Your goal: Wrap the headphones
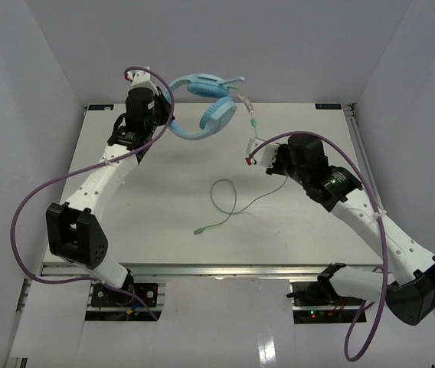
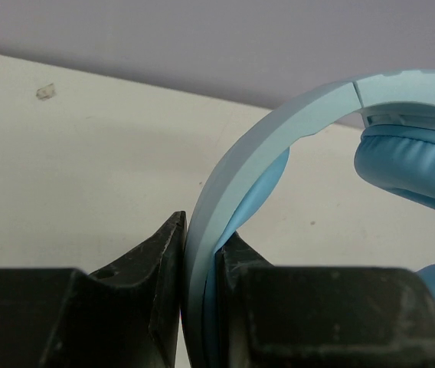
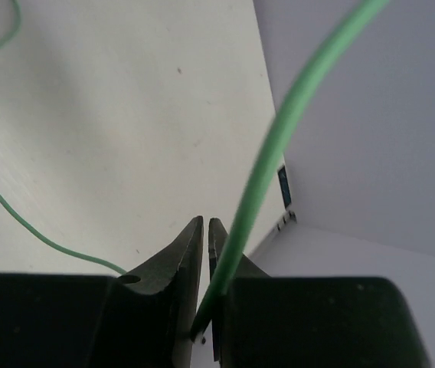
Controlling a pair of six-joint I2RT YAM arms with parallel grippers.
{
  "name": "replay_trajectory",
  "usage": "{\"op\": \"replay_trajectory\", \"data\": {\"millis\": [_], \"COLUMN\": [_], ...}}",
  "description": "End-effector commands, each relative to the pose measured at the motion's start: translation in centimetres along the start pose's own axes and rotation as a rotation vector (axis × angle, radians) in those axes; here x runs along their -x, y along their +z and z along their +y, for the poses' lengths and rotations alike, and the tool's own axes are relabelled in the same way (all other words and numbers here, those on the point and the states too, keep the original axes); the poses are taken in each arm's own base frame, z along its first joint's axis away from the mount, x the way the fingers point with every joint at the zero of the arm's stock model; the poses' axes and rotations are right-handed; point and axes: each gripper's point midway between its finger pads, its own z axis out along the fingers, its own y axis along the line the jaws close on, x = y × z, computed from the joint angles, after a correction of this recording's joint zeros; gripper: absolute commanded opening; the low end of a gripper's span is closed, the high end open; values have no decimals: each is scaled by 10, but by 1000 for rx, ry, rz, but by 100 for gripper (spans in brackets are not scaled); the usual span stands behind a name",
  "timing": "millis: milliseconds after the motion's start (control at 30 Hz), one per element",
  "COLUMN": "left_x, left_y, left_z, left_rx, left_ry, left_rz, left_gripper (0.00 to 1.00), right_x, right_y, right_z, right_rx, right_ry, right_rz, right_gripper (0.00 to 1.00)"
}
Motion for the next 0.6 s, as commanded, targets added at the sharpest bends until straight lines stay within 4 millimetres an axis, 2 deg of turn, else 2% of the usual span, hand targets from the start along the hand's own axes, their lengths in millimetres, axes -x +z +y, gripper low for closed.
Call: {"op": "replay_trajectory", "data": {"millis": [0, 100, 233, 400, 567], "left_x": [3, -23, -49, -78, -104], "left_y": [-7, -5, -2, 5, 10], "left_z": [-2, -9, -12, -26, -50], "left_rx": [-34, -98, -143, -211, -284], "left_ry": [150, 240, 289, 313, 353], "left_rz": [-3, 79, 160, 249, 316], "left_gripper": [0, 0, 0, 0, 0], "right_x": [-30, -28, -17, -7, 16], "right_y": [-39, -51, -57, -54, -48], "right_z": [-69, -92, -106, -106, -93], "right_rx": [-262, -330, -352, -341, -276], "right_ry": [-101, -97, -120, -157, -177], "right_rz": [176, 168, 131, 93, 11], "right_gripper": [12, 11, 10, 9, 9]}}
